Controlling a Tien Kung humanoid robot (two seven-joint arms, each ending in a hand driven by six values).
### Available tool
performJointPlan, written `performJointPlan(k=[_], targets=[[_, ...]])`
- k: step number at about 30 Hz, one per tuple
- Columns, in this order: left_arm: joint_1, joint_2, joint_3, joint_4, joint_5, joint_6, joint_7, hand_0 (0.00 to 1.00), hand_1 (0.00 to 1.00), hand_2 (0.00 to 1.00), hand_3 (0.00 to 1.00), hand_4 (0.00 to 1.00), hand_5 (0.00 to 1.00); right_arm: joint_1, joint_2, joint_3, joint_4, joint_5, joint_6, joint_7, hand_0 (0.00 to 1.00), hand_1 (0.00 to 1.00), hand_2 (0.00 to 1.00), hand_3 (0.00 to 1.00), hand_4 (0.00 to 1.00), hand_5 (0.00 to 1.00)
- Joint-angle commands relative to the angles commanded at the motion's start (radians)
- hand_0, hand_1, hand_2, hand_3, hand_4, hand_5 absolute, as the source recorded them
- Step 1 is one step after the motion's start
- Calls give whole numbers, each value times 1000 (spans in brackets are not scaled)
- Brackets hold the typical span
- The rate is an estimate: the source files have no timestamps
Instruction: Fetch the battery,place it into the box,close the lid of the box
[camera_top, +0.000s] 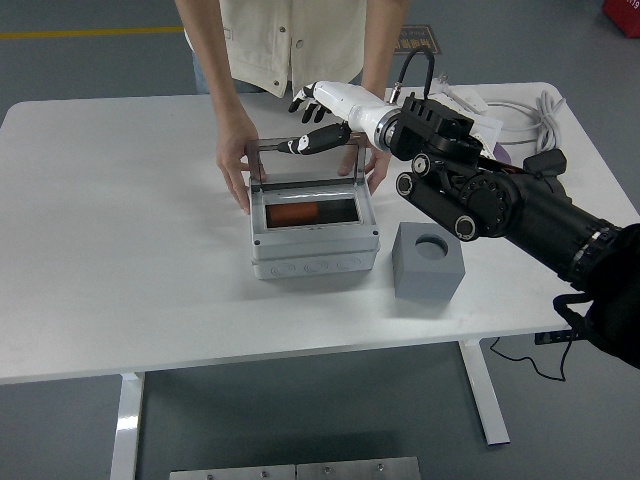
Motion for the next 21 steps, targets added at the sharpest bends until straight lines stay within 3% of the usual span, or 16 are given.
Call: performJointPlan(k=[10,21], targets=[[2,-3,-10,0,-1,4,-1,627,764,655,476,81,2,-26,-49,-22,136,-59,36,-40,811,684,682,772,916,628],[6,-4,0,0,-21,10,-2,626,764,654,475,77,2,-39,-117,-17,310,-119,127,-114,802,676,682,784,926,683]])
